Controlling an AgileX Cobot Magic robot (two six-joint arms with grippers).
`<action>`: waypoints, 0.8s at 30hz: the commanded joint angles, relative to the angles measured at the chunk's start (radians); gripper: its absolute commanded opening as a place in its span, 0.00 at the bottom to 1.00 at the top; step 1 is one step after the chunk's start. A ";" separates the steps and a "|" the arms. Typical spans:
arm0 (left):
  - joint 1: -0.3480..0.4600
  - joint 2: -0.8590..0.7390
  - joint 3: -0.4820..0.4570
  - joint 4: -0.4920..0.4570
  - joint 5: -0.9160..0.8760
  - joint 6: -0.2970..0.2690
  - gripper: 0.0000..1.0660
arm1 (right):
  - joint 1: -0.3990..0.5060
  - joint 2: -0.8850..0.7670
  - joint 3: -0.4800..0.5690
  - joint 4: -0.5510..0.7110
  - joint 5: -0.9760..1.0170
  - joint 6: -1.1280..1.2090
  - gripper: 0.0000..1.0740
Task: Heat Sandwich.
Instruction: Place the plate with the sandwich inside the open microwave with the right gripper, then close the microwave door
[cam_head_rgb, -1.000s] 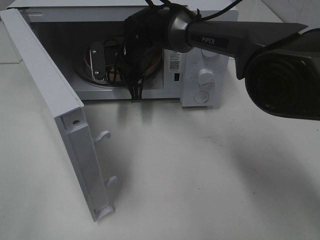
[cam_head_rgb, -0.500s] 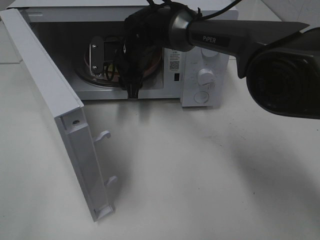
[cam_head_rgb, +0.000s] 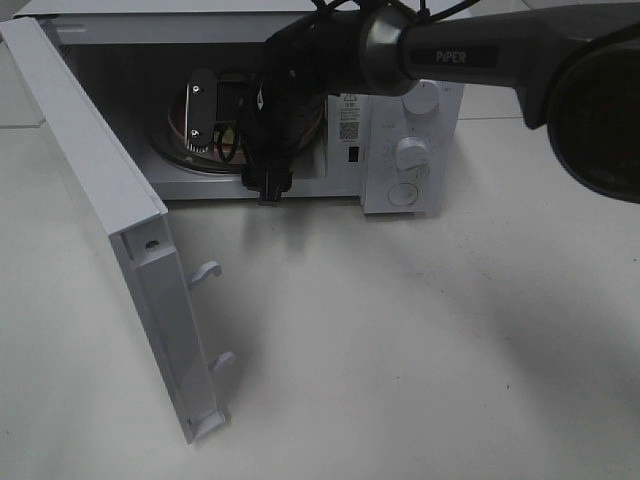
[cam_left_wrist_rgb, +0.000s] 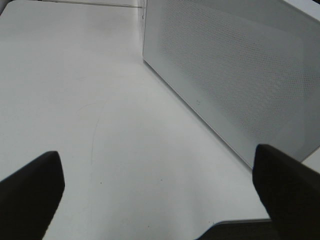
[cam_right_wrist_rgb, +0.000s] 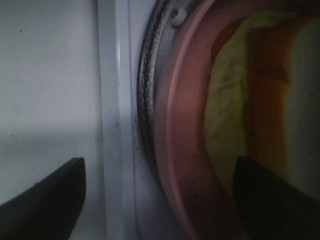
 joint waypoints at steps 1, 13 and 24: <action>-0.002 -0.016 0.002 -0.001 -0.015 0.003 0.91 | -0.004 -0.032 0.031 -0.010 -0.008 0.030 0.78; -0.002 -0.016 0.002 -0.001 -0.015 0.003 0.91 | -0.004 -0.209 0.296 -0.049 -0.069 0.025 0.76; -0.002 -0.016 0.002 -0.001 -0.015 0.003 0.91 | -0.004 -0.347 0.451 -0.045 -0.089 0.030 0.74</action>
